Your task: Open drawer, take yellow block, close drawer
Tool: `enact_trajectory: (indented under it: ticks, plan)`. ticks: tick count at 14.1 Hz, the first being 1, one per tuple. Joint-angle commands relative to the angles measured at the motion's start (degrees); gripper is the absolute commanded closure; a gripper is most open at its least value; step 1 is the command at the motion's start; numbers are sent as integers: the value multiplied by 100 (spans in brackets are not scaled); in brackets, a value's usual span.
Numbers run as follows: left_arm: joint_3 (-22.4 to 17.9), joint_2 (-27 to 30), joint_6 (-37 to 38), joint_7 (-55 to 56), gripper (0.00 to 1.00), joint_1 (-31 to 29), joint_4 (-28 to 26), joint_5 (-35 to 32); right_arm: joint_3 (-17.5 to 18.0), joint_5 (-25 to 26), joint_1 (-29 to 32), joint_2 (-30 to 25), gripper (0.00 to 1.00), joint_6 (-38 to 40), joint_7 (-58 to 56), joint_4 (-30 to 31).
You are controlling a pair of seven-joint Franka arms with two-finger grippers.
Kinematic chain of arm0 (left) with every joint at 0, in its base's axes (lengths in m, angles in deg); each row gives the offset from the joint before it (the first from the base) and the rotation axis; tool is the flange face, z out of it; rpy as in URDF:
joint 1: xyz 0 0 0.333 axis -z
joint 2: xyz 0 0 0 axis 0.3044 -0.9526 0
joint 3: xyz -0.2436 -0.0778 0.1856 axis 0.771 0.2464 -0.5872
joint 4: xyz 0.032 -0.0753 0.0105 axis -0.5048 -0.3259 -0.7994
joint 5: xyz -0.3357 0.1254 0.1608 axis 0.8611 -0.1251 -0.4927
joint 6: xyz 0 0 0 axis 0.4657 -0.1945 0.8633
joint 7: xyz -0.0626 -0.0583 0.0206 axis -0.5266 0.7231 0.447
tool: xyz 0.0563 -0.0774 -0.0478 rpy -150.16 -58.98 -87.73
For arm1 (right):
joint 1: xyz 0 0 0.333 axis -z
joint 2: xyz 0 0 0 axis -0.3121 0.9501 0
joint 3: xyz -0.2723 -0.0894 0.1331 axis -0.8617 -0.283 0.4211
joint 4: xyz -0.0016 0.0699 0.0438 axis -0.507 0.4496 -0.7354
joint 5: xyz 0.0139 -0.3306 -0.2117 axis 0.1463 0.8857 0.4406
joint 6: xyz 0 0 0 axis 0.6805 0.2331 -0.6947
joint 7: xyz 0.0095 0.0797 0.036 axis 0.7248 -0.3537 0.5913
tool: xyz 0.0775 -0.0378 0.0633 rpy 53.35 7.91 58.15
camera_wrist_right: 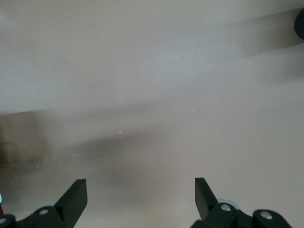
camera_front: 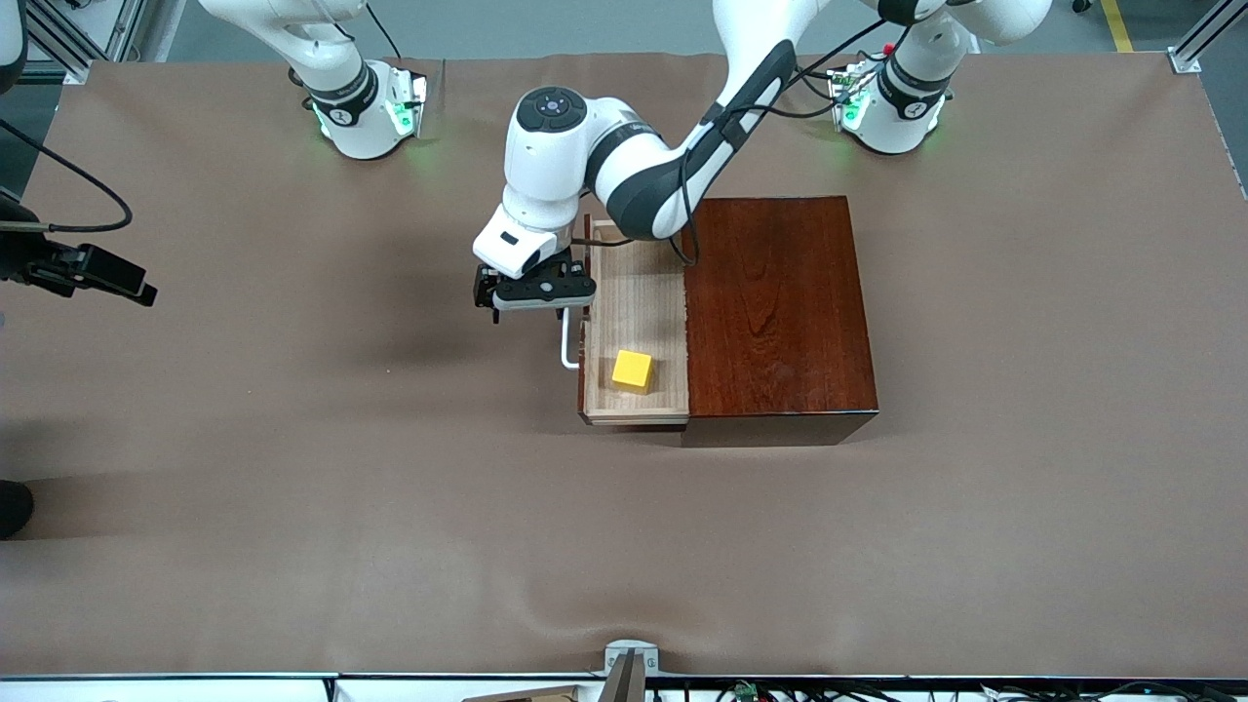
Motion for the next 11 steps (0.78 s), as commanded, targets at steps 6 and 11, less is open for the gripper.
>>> enact_trajectory:
  ticks: [6, 11]
  plan:
    - [13, 986, 1115, -29, 0, -806, -91, 63, 45, -13, 47, -46, 0, 38, -1, 5]
    - [31, 1697, 1572, -818, 0, -1474, -617, 168, 45, -4, 38, -46, 0, 38, -1, 5]
